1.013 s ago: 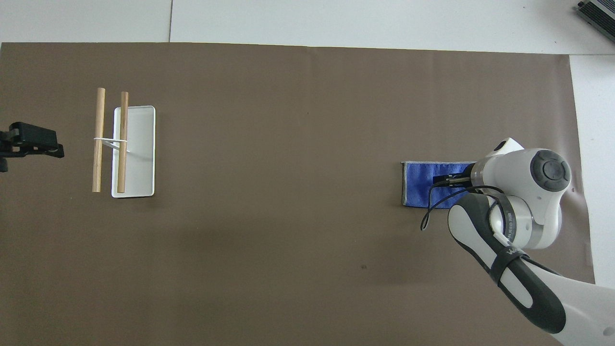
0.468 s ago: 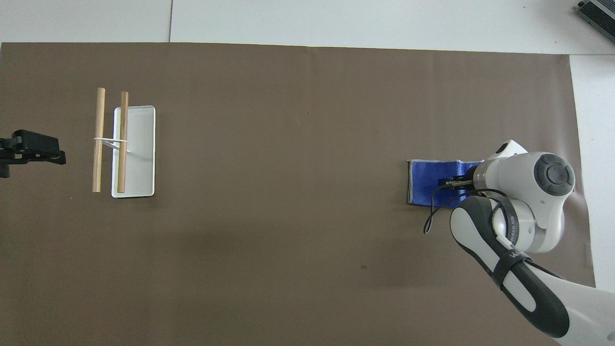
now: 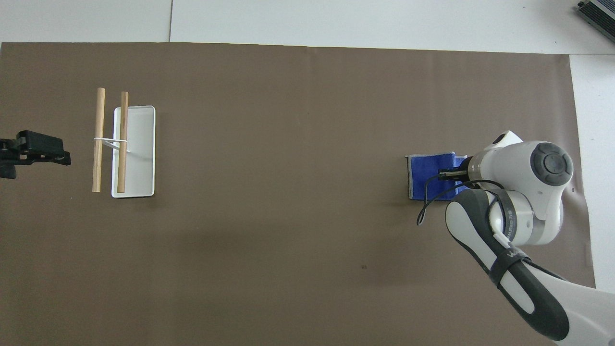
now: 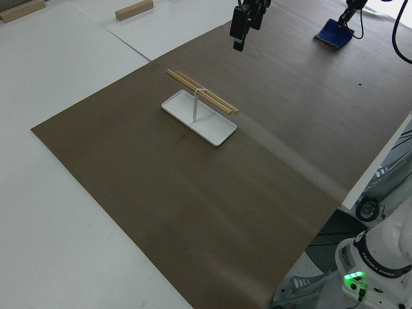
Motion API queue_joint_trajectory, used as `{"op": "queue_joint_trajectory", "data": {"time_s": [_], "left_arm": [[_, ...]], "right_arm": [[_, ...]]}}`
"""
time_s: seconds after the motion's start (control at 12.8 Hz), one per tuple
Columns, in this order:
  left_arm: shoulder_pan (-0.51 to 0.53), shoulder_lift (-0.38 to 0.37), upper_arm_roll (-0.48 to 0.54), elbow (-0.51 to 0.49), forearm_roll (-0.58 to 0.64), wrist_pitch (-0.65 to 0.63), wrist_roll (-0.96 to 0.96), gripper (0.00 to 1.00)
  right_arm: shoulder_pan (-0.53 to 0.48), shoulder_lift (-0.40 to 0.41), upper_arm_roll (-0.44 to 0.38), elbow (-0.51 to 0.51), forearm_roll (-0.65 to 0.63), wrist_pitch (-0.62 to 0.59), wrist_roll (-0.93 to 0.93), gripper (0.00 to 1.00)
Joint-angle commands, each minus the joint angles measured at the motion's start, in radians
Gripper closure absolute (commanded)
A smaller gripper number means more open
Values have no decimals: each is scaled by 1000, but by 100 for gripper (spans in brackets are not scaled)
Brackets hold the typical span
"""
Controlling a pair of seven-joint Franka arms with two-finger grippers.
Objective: Right arm passes towel to left arm to hang
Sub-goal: 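Close the right gripper on the blue towel and lift it, then carry the towel toward the rack while the left gripper reaches toward it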
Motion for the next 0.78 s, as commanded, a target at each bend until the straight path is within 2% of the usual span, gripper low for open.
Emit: {"op": "queue_joint_trajectory", "data": {"time_s": [0.0,0.23,0.47,0.7], "left_arm": [[9,-37,-1,-55,-41,33,-4,0],[10,-45,1,-80,-95,83,-138,0],[7,-53,-2,-107,-141,168,-416,0],[3,-53,-22,-116,-153,214,-623,0]], "right_arm": [[-3,-1,41,123,109,-93,29,100],[-1,8,79,219,256,-99,55,100],[68,39,90,310,385,-76,176,100],[164,62,90,347,584,43,305,100]]}}
